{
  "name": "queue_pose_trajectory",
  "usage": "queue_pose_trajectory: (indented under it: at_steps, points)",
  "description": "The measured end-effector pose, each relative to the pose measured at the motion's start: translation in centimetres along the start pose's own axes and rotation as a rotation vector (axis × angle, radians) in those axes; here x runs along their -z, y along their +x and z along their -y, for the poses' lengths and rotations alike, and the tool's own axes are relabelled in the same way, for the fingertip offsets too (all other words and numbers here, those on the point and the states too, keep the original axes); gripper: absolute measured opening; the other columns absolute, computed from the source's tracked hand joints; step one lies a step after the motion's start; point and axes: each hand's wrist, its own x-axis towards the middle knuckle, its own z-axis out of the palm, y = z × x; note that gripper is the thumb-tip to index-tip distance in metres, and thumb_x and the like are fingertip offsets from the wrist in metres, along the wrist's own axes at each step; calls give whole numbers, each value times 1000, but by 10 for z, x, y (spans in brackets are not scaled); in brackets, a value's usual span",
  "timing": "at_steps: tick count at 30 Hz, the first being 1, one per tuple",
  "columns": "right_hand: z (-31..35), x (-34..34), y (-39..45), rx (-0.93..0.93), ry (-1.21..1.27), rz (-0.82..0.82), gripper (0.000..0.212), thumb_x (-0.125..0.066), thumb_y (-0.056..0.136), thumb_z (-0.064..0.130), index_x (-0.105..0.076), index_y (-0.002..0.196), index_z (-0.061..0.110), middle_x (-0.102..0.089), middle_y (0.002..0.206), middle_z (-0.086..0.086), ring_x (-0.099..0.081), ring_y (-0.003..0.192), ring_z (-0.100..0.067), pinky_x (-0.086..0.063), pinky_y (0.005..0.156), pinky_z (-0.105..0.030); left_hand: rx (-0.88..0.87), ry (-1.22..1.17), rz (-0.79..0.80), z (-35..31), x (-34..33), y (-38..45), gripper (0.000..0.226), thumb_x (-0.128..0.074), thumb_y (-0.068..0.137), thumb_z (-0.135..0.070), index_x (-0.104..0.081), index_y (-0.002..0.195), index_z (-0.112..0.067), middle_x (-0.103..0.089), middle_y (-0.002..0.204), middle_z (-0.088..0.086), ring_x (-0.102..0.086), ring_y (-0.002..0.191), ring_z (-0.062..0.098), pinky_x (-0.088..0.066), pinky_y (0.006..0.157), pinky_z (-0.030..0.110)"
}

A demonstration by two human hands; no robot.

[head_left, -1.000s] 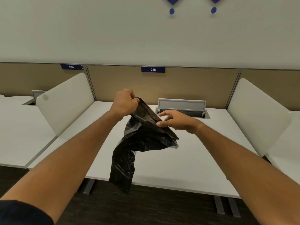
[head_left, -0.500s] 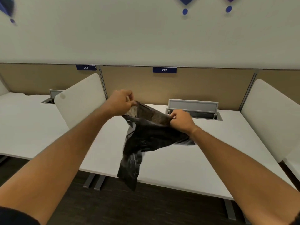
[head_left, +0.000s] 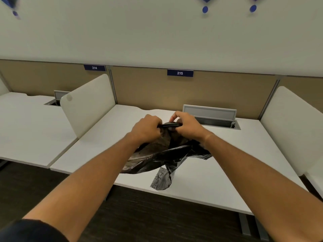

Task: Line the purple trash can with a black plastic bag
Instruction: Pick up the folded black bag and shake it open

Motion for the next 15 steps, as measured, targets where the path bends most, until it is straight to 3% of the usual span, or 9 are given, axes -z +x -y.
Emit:
queue_pose_trajectory:
  at_steps: [3, 6, 11, 15]
  points:
    - [-10, 11, -7, -24, -390, 229, 33, -70, 78, 12, -58, 108, 20, -63, 97, -3, -61, 90, -26, -51, 76, -32, 136, -35, -123, 6, 0, 3, 24, -49, 86, -9, -69, 100, -9, -64, 100, 14, -58, 81, 30, -50, 71, 37]
    - [-24, 16, -13, -160, -698, 387, 25, -64, 81, 15, -63, 106, 17, -67, 107, -8, -62, 94, -28, -53, 82, -36, 173, -11, -177, 14, 7, 7, 26, -46, 85, -7, -67, 99, -9, -61, 103, 16, -58, 85, 35, -48, 70, 38]
    - [-33, 21, -20, -407, -717, 424, 32, -79, 72, 17, -65, 99, 10, -66, 82, -5, -66, 71, -20, -59, 70, -34, 257, 6, -240, 35, 21, 6, 24, -48, 81, -3, -65, 97, -5, -60, 101, 17, -58, 86, 36, -49, 70, 39]
    - [-40, 11, -25, -447, -793, 400, 43, -78, 72, 15, -63, 112, 12, -64, 99, -8, -62, 87, -26, -55, 83, -38, 380, 40, -236, 69, 35, -8, 25, -51, 80, -2, -65, 100, -3, -60, 101, 21, -60, 89, 40, -54, 77, 43]
